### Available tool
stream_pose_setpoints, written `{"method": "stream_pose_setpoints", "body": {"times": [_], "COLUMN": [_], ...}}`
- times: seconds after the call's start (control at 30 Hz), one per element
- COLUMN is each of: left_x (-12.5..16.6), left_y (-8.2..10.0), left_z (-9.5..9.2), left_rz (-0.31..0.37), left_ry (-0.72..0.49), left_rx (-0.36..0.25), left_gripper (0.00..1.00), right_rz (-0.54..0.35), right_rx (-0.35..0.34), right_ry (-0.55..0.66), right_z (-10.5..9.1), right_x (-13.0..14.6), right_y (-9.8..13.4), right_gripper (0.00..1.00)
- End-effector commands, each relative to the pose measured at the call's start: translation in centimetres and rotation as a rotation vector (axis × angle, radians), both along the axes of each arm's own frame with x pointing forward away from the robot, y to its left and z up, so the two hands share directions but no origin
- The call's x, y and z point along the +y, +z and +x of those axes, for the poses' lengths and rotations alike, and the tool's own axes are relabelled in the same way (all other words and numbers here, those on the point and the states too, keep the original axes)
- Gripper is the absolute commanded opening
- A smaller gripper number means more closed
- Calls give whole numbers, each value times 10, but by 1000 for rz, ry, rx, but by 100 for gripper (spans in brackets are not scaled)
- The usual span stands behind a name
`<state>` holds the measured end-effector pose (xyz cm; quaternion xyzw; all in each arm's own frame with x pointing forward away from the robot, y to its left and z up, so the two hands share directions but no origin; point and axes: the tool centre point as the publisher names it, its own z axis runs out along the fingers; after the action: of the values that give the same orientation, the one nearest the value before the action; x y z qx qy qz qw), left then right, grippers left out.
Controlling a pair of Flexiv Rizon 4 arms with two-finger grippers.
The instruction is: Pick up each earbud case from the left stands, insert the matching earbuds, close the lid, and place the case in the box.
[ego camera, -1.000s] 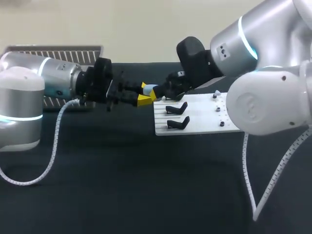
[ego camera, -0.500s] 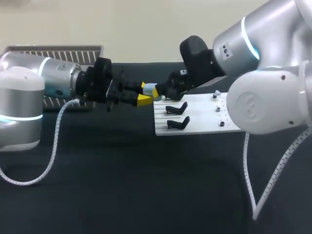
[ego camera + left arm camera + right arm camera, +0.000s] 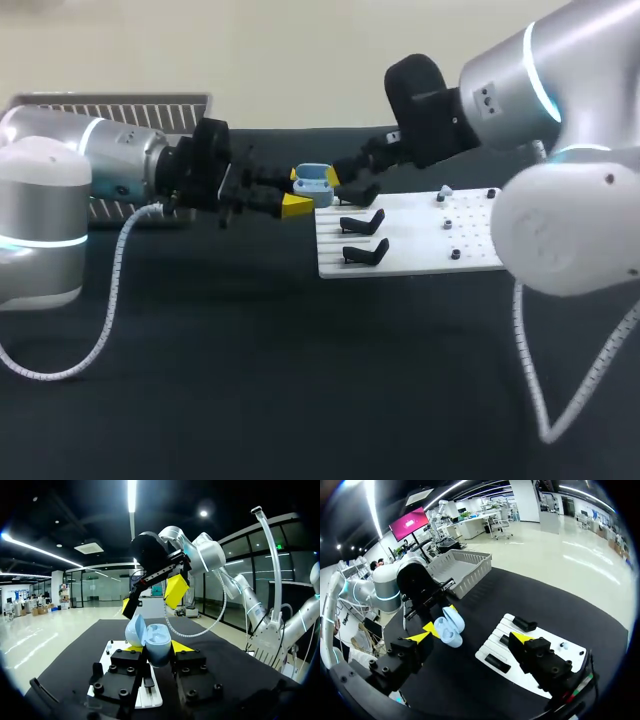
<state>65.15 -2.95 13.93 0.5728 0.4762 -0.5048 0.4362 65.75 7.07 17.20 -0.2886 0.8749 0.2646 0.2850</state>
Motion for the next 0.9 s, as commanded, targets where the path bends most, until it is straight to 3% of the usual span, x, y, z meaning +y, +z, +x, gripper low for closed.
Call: {"method": "stream_pose_setpoints", "body": {"times": [0.03, 0.3, 0.63, 0.9], "left_x": [0, 0, 0, 0], "left_y": [-1, -1, -1, -1], "left_z": [-1, -1, -1, -1], "left_rz": [-3, -3, -3, -3], "left_ry": [3, 3, 3, 3], "left_rx": [-3, -3, -3, -3], "left_gripper": [0, 0, 0, 0], "right_rz": [-134, -283, -463, -542], "right_rx": [-77, -74, 53, 92], "right_ry": [-111, -194, -296, -327], "right_z": [-21, -29, -33, -34], "right_x": [-15, -52, -106, -132], "right_y": [9, 4, -20, -37], "right_gripper": [100, 100, 100, 100]}}
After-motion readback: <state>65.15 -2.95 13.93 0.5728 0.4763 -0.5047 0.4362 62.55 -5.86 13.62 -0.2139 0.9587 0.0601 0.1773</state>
